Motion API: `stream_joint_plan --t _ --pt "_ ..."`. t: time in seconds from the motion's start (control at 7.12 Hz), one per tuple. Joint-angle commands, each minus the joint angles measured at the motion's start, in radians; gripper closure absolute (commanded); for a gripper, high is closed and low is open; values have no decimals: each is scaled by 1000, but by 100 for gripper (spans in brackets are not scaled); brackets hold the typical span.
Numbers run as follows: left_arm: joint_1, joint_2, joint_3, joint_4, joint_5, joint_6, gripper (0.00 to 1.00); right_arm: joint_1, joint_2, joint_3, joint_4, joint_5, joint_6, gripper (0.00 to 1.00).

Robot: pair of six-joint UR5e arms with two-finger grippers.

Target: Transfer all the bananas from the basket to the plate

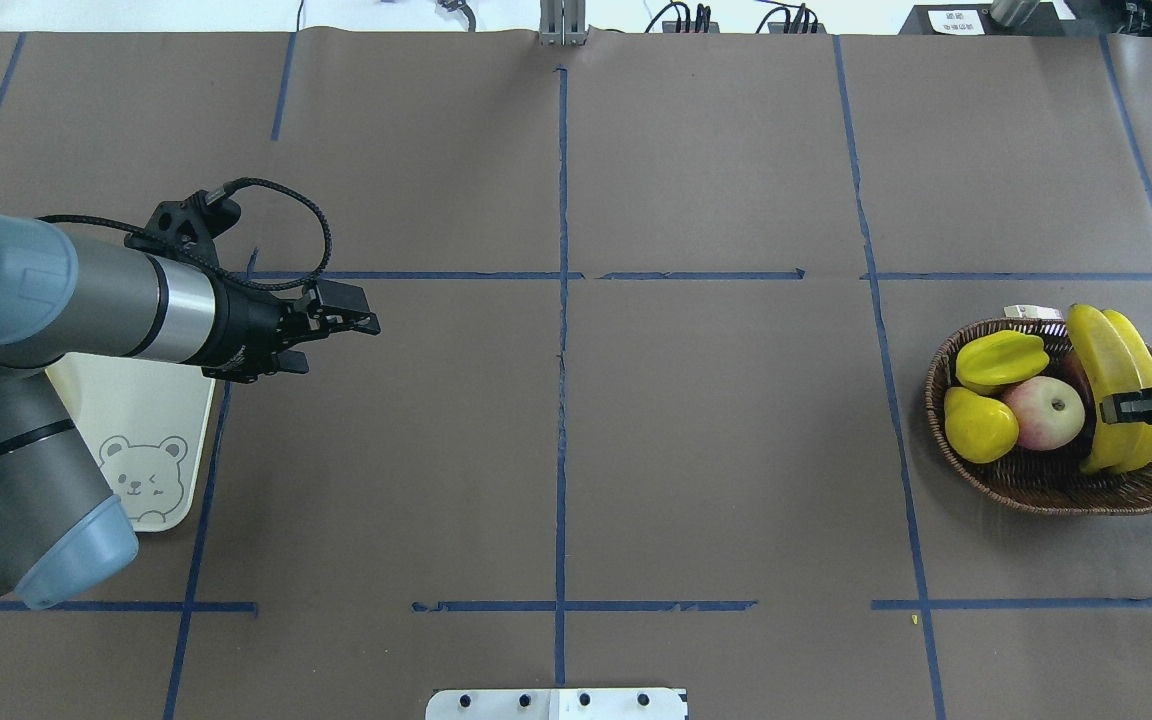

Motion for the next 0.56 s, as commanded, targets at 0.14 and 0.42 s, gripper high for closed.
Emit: stream_joint_plan --t 0.14,0.42 --pt "0 0 0 0 -2 0 1 162 92 26 11 367 -1 100" --pt "1 0 0 -1 0 0 1 165 224 38 11 498 71 100"
